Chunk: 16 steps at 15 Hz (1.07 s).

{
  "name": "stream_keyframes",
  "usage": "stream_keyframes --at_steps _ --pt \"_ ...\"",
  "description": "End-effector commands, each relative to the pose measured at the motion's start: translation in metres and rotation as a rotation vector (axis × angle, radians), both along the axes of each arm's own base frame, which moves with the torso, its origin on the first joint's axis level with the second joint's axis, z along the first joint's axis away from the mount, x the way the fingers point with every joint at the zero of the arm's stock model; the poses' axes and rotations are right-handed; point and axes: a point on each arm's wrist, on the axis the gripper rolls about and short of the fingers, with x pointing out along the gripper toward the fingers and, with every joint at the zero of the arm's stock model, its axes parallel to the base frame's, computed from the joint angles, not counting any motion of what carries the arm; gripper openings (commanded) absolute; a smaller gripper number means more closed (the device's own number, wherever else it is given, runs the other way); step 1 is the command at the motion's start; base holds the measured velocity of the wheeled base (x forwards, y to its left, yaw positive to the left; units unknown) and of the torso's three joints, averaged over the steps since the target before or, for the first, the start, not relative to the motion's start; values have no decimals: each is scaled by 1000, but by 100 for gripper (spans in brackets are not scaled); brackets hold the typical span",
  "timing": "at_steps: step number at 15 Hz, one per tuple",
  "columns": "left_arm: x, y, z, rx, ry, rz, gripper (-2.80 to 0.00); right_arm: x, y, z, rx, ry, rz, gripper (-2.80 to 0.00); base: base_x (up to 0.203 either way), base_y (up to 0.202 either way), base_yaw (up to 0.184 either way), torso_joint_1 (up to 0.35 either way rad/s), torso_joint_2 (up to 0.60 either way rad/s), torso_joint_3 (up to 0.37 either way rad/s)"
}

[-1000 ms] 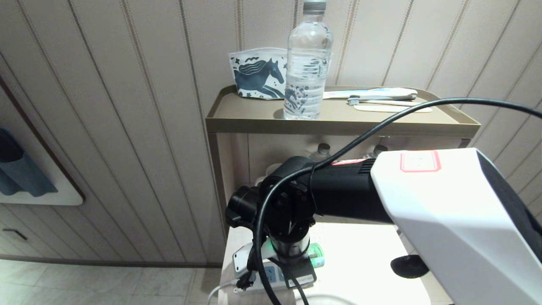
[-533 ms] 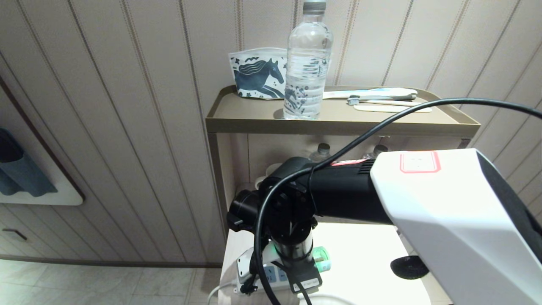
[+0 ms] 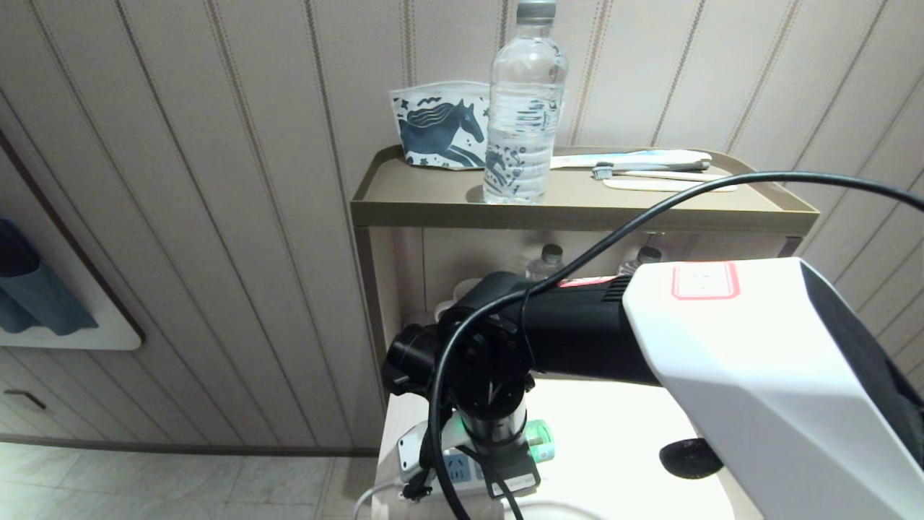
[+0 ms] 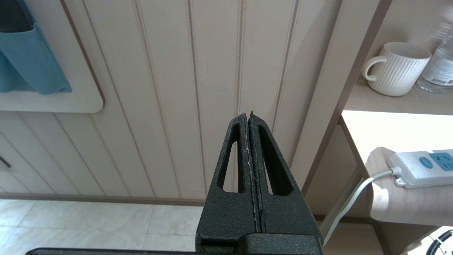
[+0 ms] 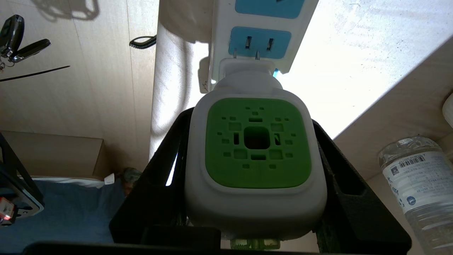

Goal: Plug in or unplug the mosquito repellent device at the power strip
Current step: Insert the plug into the socket

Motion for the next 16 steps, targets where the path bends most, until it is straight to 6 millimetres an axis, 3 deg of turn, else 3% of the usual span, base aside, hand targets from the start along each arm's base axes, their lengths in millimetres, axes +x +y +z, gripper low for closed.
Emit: stream_keyframes --at_steps 1,16 --pt "0 0 0 0 -1 0 -280 -1 1 -3 -14 8 8 -280 0 0 0 0 0 0" --pt "0 0 0 -1 -1 -2 -280 7 9 -20 1 -4 11 -280 0 0 0 0 0 0"
